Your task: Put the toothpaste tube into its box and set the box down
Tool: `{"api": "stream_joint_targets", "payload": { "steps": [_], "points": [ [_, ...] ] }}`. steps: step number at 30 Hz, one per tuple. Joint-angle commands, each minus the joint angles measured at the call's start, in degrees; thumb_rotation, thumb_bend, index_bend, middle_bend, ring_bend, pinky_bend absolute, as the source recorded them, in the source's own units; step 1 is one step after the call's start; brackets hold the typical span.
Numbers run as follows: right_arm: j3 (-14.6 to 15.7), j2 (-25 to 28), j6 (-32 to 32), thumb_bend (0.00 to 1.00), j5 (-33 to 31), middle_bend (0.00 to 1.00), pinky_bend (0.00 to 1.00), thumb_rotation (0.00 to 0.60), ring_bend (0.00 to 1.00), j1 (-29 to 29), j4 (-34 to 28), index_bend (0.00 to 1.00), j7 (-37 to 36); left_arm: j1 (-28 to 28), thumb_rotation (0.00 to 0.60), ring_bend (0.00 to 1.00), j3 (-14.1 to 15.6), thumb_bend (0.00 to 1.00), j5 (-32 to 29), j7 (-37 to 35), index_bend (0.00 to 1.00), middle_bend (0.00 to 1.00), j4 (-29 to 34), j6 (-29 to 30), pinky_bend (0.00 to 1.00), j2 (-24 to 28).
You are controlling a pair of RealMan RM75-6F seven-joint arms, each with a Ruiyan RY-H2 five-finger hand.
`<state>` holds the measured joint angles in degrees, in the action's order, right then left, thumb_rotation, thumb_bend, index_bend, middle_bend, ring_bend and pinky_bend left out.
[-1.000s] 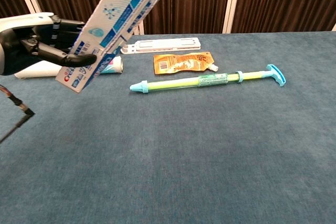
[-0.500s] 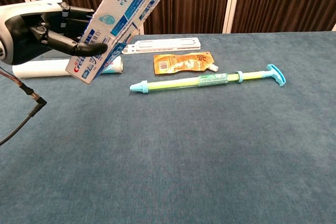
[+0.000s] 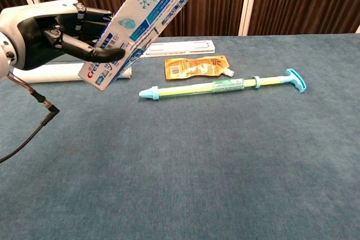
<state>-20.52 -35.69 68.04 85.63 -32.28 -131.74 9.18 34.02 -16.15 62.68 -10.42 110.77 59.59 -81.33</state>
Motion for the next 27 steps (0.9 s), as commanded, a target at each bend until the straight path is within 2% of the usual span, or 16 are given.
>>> {"api": "stream_joint_targets", "payload": {
  "steps": [1, 18, 27],
  "points": [
    [0.1, -0.2, 0.1, 0.50, -0.1, 0.64, 0.12, 0.600, 0.30, 0.1, 0.1, 0.69, -0.1, 0.2, 0.600, 0.17, -0.2, 0.36, -0.1, 0.2, 0.37, 0.35, 0.2, 0.1, 0.24, -0.1],
    [1.2, -2.0, -1.6, 0.50, 1.0, 0.64, 0.12, 0.600, 0.30, -0.8, 0.4, 0.69, 0.7, 2.1, 0.600, 0.17, -1.0, 0.36, -2.0, 3.4, 0.37, 0.35, 2.2, 0.1, 0.24, -0.4],
    [2.0, -2.6, -2.1, 0.50, 1.2, 0.64, 0.12, 0.600, 0.31, -0.8, 1.2, 0.69, 2.5, 3.1, 0.600, 0.17, -0.8, 0.36, -5.1, 7.1, 0.37, 0.35, 4.1, -0.1, 0.24, 1.5]
  ]
}}
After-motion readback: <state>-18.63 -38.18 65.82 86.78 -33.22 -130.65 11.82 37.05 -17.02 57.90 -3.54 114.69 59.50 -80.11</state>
